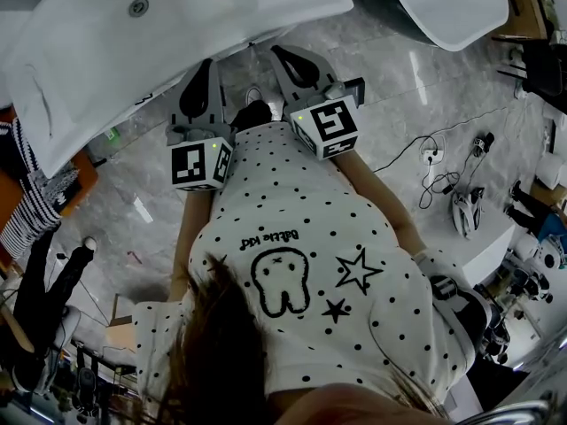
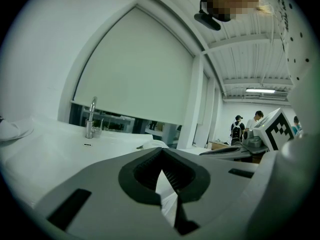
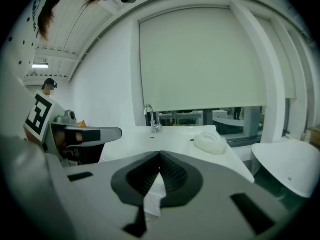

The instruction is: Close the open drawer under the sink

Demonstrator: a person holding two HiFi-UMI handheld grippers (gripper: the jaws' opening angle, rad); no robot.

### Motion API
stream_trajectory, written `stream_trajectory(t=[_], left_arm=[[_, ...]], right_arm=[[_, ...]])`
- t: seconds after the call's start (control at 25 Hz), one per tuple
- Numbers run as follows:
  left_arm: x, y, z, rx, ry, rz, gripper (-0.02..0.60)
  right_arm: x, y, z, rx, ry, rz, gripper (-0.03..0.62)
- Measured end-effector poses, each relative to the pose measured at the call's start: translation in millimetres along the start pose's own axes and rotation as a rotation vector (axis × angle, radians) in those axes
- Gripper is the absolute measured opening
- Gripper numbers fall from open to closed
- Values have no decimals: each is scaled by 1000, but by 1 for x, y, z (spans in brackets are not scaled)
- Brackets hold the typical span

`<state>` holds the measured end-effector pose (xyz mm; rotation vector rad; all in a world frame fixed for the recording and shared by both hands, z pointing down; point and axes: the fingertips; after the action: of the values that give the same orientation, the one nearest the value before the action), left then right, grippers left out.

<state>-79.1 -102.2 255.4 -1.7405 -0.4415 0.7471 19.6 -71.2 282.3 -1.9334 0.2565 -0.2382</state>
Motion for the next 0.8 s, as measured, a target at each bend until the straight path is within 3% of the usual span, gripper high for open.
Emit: stream_trajectory(t=[0.8], left_arm=[[-20,0,9,7,58,18,5]], right_arm=[[-17,1,-19,-14,65,24,14]])
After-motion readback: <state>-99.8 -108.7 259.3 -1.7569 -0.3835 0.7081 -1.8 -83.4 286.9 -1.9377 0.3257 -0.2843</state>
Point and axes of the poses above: the fingertips, and each gripper's own axes: z backward along the fingers, x to its right, y out of its top, and after that the axes turned 2 degrees about z, right-handed
